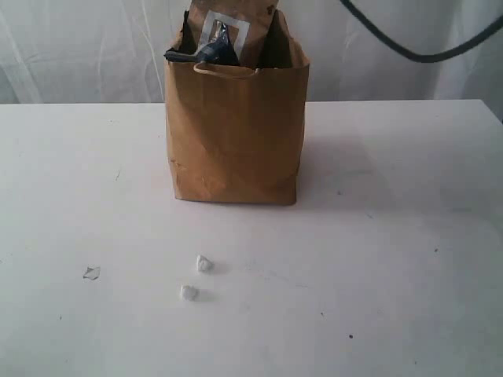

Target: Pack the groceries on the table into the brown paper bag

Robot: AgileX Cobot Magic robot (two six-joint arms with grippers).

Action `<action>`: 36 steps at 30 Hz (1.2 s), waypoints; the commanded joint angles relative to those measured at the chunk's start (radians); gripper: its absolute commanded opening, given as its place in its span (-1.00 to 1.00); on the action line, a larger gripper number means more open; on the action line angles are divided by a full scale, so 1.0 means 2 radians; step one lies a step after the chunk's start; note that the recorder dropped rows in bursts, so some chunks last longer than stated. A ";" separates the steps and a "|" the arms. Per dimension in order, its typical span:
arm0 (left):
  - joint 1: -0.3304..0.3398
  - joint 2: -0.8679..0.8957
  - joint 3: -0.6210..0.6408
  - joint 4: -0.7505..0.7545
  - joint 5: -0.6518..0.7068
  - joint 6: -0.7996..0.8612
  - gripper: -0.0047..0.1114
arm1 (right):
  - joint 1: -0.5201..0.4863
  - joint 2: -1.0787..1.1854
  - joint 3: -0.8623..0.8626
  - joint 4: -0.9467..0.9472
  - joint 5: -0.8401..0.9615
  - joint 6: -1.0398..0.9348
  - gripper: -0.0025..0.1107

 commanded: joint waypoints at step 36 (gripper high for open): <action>0.002 -0.002 0.002 0.003 -0.004 -0.001 -0.92 | -0.059 0.079 -0.001 -0.002 0.056 -0.002 -0.08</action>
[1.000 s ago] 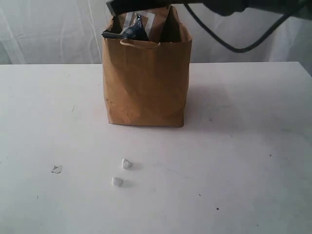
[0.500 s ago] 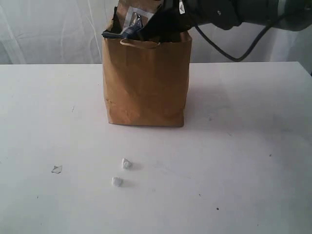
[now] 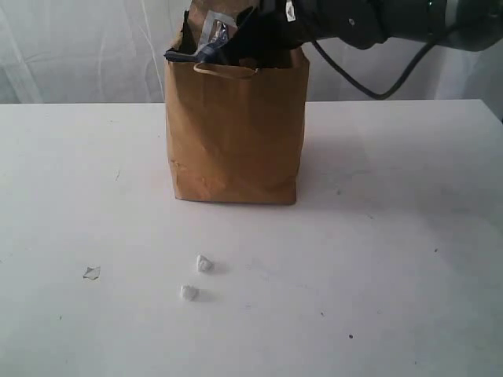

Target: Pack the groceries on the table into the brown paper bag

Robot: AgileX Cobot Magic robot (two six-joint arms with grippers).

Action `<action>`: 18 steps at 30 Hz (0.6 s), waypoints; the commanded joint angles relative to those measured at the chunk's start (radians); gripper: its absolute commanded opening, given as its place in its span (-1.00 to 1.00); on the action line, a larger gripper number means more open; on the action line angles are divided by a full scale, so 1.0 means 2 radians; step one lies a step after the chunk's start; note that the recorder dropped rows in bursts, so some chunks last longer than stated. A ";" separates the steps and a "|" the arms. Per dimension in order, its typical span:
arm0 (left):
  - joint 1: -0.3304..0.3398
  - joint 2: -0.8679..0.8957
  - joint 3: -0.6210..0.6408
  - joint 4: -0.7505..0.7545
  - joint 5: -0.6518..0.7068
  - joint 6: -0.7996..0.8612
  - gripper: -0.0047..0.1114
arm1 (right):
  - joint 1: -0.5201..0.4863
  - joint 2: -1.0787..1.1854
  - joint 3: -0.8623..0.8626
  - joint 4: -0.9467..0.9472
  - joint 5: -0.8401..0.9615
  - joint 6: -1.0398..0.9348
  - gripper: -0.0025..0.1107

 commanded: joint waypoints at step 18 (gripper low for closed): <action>0.002 -0.002 0.002 0.003 -0.005 -0.001 -0.92 | 0.014 -0.053 -0.001 0.032 0.053 0.031 -0.08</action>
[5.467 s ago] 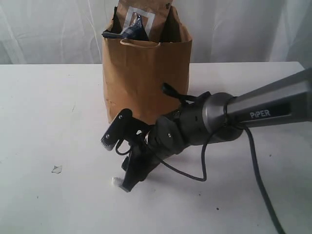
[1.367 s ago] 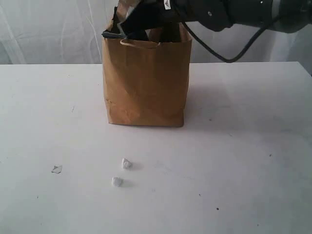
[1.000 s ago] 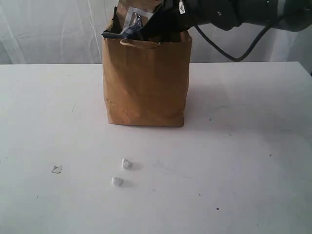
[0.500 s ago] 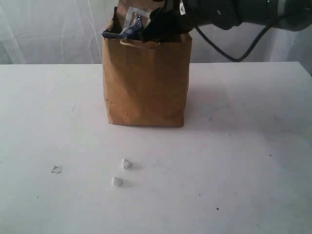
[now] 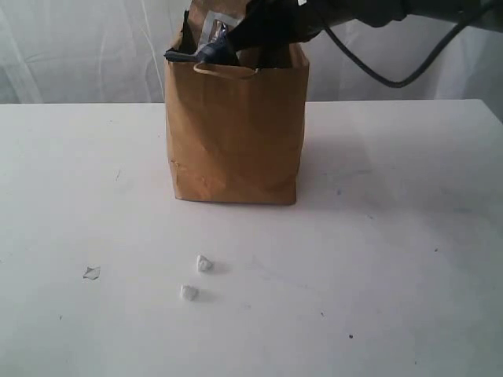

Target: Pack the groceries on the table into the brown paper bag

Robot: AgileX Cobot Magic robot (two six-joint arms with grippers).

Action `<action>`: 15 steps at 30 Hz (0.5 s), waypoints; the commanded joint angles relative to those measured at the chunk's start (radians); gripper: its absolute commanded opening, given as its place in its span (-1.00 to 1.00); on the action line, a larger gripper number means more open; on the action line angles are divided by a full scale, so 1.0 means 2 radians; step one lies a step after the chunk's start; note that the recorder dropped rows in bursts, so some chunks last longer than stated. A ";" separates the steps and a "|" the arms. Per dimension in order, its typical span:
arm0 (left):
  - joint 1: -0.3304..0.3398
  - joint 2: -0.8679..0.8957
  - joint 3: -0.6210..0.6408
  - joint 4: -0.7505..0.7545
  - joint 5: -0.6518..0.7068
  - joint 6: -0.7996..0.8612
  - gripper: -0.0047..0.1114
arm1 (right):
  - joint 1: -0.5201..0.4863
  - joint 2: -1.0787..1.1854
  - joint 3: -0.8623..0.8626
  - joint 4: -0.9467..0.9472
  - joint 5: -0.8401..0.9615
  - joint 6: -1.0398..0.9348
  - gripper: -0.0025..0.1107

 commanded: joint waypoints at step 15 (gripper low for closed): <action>0.002 -0.002 0.002 0.003 -0.004 -0.001 -0.92 | 0.027 -0.073 -0.006 0.118 0.151 -0.056 -0.08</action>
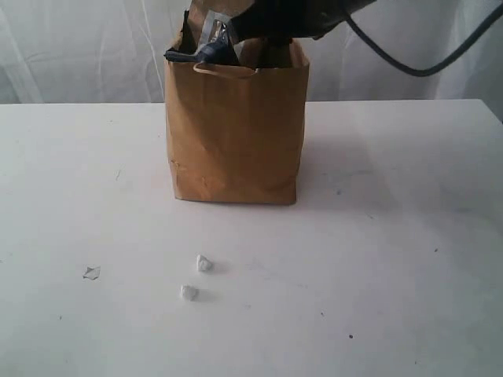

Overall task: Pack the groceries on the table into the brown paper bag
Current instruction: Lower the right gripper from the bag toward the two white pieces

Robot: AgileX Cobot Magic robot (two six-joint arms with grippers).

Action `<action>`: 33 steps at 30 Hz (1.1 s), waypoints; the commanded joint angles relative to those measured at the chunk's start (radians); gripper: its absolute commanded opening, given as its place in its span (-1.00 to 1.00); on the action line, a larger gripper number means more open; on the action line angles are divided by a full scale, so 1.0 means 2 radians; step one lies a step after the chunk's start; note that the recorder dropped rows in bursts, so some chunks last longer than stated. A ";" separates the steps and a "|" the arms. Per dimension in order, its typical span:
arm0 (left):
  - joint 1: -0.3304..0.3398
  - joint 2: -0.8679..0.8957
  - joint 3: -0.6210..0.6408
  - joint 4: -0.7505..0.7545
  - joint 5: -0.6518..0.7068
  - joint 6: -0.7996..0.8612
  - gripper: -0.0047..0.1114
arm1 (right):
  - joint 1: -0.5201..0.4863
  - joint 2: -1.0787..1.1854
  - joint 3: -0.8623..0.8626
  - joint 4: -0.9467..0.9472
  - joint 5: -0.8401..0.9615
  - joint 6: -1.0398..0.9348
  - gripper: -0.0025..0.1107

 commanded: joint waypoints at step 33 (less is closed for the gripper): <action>0.002 -0.002 0.002 0.003 -0.003 -0.001 -0.92 | 0.158 0.085 -0.006 0.487 0.229 -0.528 -0.08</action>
